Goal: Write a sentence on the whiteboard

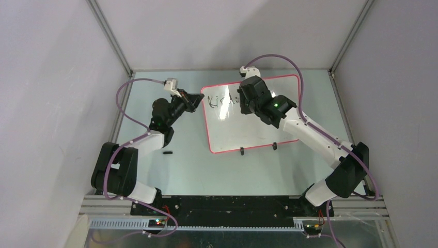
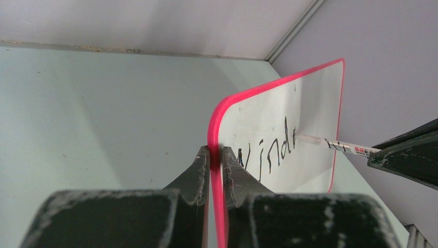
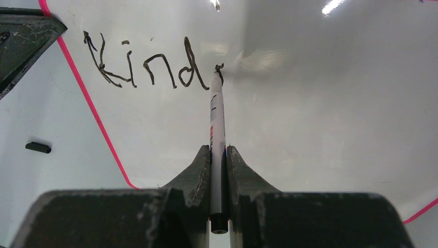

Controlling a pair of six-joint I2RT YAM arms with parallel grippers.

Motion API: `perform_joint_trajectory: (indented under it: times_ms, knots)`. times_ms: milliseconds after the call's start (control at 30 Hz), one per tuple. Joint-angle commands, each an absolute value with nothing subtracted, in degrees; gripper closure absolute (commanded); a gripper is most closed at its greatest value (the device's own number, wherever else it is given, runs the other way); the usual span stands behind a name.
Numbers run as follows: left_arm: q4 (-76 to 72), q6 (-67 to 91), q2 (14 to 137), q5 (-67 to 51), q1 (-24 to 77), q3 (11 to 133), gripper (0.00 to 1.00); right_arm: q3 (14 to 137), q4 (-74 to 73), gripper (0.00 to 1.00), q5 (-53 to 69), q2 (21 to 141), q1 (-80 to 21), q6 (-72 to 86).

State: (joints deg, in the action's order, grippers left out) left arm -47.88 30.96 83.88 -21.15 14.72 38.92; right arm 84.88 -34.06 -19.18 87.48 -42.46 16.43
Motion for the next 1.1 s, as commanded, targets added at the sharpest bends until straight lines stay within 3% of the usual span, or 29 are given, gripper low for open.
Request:
perform_joint_trajectory:
  times_ms: [0,1067]
  knots:
    - [-48.4,28.74,82.25,-21.89,15.88,39.99,0.98,87.52,-33.22,1.0,-21.19,87.67,-41.71,15.57]
    - [-48.43,28.14,81.97,-21.75,16.11,39.72,0.99,83.53,-34.6,1.0,-20.06,84.2,-40.35,16.54]
